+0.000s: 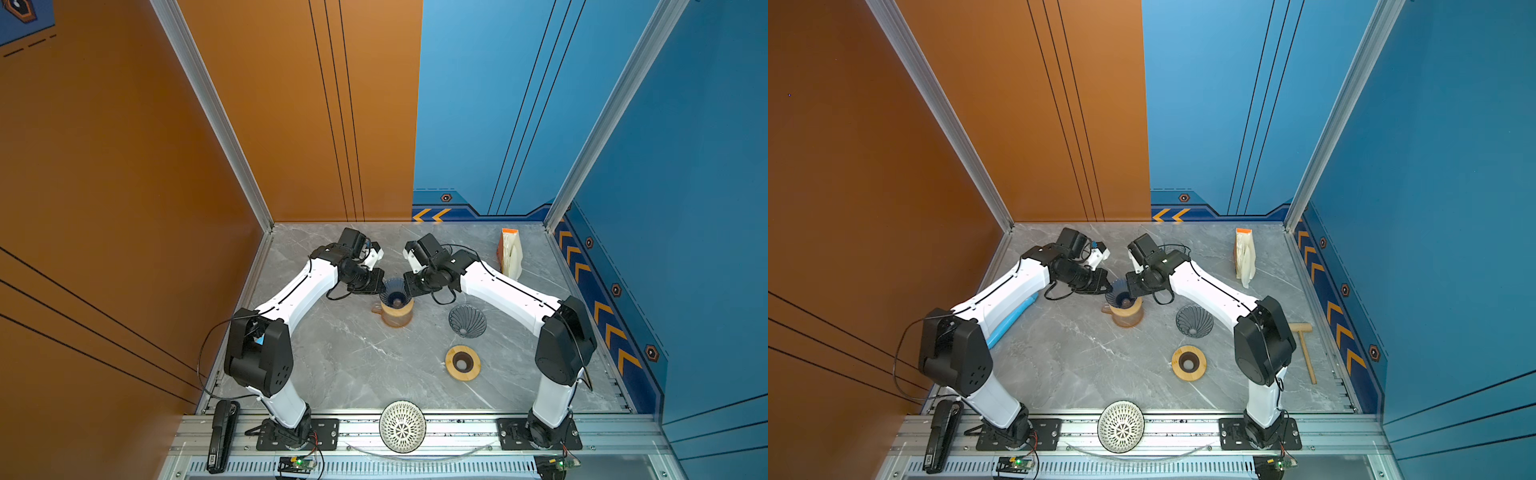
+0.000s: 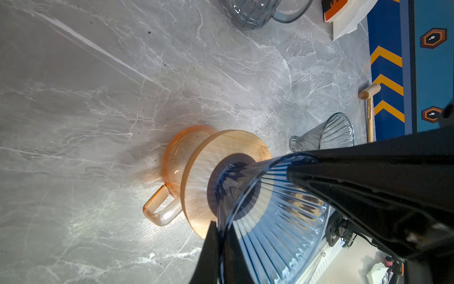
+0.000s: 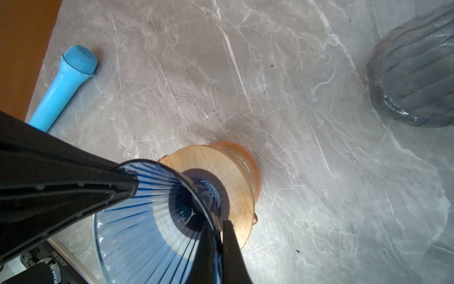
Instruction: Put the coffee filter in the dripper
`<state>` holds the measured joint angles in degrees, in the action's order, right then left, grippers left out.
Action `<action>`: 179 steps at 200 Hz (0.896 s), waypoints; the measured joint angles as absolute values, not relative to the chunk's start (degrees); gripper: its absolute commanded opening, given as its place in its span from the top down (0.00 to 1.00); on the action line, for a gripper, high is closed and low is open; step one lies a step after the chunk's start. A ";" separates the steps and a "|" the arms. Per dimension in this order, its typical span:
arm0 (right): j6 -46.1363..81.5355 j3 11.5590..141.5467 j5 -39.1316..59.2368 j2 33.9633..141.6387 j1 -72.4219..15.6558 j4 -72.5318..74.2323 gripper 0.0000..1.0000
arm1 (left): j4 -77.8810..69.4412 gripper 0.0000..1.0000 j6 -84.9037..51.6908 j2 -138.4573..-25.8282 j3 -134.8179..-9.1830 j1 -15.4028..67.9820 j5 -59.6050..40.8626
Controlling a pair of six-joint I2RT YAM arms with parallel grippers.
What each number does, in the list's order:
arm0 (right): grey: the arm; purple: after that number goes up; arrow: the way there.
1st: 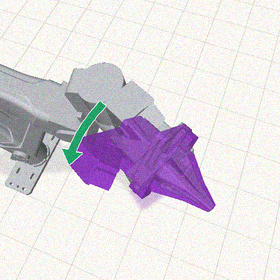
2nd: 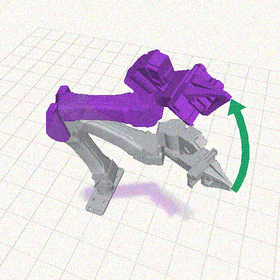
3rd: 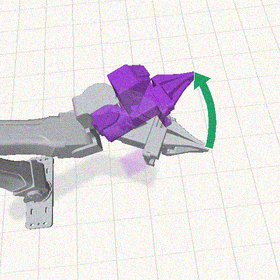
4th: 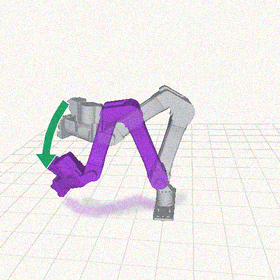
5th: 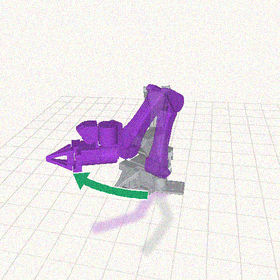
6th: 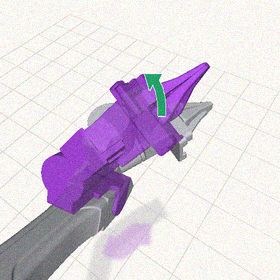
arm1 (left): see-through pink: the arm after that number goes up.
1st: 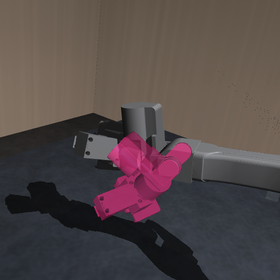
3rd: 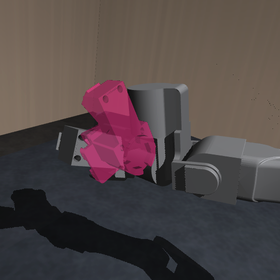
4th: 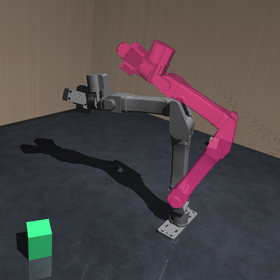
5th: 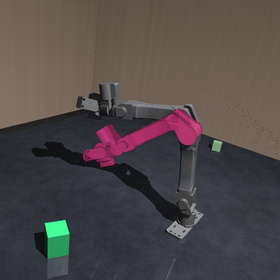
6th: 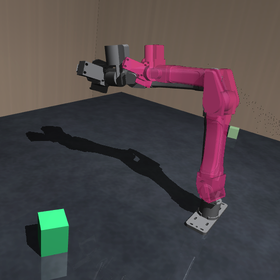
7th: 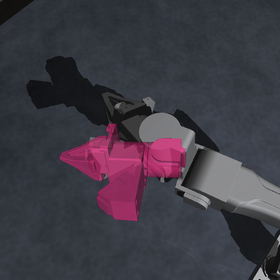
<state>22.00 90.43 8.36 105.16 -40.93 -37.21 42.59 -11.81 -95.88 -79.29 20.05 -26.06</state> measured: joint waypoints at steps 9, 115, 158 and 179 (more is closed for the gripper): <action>22.17 89.91 8.36 104.97 -40.93 -36.53 0.98 | 42.52 1.00 -11.84 -95.85 -79.24 20.05 -26.06; 23.70 81.71 8.93 101.08 -40.71 -26.72 0.99 | 40.25 1.00 -11.86 -94.65 -77.10 19.97 -26.24; 24.14 83.15 9.45 101.95 -40.49 -28.03 0.99 | 39.99 1.00 -12.08 -94.91 -77.03 19.53 -27.07; 24.49 84.79 9.52 102.94 -40.42 -29.67 0.98 | 39.94 1.00 -12.16 -95.35 -77.10 19.16 -27.86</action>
<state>24.49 84.79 9.52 102.94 -40.42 -29.67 39.94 -12.16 -95.35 -77.10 19.16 -27.86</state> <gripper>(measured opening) 0.052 0.069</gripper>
